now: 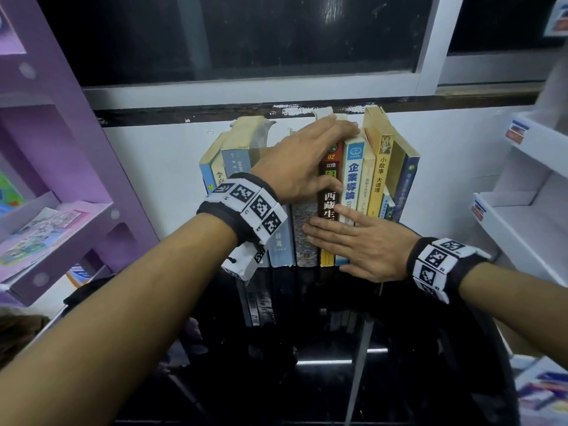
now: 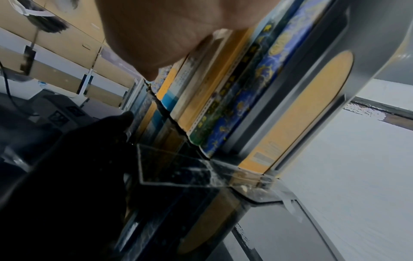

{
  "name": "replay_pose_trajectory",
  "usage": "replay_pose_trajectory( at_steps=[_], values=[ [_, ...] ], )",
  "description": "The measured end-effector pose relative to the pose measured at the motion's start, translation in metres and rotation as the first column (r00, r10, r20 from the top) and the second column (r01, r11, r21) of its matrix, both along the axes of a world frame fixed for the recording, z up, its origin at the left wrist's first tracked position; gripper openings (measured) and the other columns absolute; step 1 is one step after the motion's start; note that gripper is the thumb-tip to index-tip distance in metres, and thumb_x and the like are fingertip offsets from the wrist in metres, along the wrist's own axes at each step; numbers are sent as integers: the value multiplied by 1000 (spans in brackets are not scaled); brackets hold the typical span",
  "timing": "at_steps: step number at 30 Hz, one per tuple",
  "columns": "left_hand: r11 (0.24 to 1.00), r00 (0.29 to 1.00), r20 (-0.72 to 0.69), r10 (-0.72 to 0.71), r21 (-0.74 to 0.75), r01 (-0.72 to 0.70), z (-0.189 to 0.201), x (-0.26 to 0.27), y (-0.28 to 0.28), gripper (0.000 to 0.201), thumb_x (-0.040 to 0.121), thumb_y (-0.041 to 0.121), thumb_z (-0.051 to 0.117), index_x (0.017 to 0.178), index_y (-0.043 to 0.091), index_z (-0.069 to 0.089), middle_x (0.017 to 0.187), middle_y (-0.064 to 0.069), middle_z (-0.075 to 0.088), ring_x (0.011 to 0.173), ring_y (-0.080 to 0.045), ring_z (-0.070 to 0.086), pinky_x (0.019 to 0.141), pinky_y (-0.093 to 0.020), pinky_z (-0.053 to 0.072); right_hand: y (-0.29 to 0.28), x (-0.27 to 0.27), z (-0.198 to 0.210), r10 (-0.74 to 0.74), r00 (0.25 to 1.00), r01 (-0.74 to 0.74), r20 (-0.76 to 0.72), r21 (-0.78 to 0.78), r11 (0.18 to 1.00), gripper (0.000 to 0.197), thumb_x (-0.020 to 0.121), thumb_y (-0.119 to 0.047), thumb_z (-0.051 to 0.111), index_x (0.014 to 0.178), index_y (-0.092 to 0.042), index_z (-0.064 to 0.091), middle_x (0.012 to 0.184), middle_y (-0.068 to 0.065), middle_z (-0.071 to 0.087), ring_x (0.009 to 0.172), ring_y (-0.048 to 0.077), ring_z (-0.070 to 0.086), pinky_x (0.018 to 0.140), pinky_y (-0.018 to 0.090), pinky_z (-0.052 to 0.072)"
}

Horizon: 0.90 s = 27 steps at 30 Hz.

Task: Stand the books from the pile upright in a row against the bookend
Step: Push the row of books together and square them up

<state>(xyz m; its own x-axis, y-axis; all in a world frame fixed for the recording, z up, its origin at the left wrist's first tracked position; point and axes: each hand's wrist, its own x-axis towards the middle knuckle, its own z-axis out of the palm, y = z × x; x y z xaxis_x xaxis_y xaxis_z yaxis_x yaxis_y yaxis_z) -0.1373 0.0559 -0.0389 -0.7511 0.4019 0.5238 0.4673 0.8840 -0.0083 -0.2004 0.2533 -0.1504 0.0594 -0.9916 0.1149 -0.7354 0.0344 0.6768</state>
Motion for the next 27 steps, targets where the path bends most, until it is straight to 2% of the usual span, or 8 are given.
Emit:
replay_pose_trajectory(
  at_steps=[6, 10, 13, 16, 19, 21, 24, 27],
  values=[
    [999, 999, 17, 42, 0, -42, 0, 4, 3, 77, 77, 40, 75, 140, 21, 36, 146, -1, 41, 134, -19, 40, 103, -46, 45, 2, 5, 4, 2, 1000, -2, 23, 7, 1000, 77, 94, -49, 42, 153, -7, 17, 162, 10, 6, 150, 22, 0, 120, 49, 0],
    [996, 995, 50, 89, 18, -90, 8, 9, 9, 78, 83, 48, 66, 147, 25, 29, 153, 2, 35, 140, -17, 32, 113, -42, 34, 10, 10, 6, -22, 999, 23, 37, -20, 1000, 73, 96, -47, 39, 153, -7, 16, 162, 9, 5, 150, 23, 0, 120, 50, 1],
    [997, 997, 10, 78, 17, -78, 15, 11, 19, 79, 87, 51, 60, 151, 25, 23, 156, 2, 29, 144, -15, 26, 117, -37, 25, 24, 10, 6, -29, 999, 29, 33, -17, 999, 71, 97, -45, 39, 153, -7, 17, 162, 10, 5, 150, 24, 1, 120, 51, 2],
    [999, 999, -17, 47, -20, -48, 21, 4, 32, 80, 88, 56, 55, 152, 23, 20, 158, 3, 24, 146, -15, 20, 117, -35, 20, 33, 7, 4, -43, 999, 44, 28, -10, 999, 72, 97, -45, 40, 153, -7, 18, 162, 10, 6, 150, 25, 2, 119, 51, 4],
    [994, 997, 14, 72, -87, -70, 24, -4, 44, 83, 87, 60, 53, 153, 24, 18, 160, 3, 20, 147, -16, 16, 119, -37, 19, 34, 2, 3, -54, 998, 55, 23, -20, 998, 72, 96, -46, 39, 153, -7, 18, 162, 10, 7, 150, 24, 2, 120, 49, 3],
    [981, 992, 23, 126, -153, -121, 24, -7, 46, 83, 86, 62, 52, 152, 26, 18, 159, 4, 23, 146, -16, 21, 116, -38, 23, 34, -2, 2, -50, 998, 51, 25, -23, 998, 72, 97, -47, 38, 153, -7, 17, 162, 10, 6, 150, 24, 1, 120, 49, 2],
    [955, 981, -4, 193, -229, -189, 21, -9, 43, 80, 85, 63, 53, 151, 30, 22, 154, 3, 34, 136, -21, 41, 103, -40, 40, 32, -9, 0, -33, 999, 34, 20, -18, 999, 71, 98, -48, 35, 153, -7, 16, 162, 9, 4, 150, 23, 0, 120, 48, 0],
    [942, 977, -37, 210, -262, -212, 20, -10, 41, 79, 85, 61, 55, 150, 33, 21, 152, 3, 39, 128, -24, 49, 95, -40, 45, 31, -14, -1, -19, 1000, 19, 18, -25, 1000, 72, 98, -49, 35, 153, -6, 16, 162, 9, 3, 150, 22, 0, 120, 47, -2]
  ],
)
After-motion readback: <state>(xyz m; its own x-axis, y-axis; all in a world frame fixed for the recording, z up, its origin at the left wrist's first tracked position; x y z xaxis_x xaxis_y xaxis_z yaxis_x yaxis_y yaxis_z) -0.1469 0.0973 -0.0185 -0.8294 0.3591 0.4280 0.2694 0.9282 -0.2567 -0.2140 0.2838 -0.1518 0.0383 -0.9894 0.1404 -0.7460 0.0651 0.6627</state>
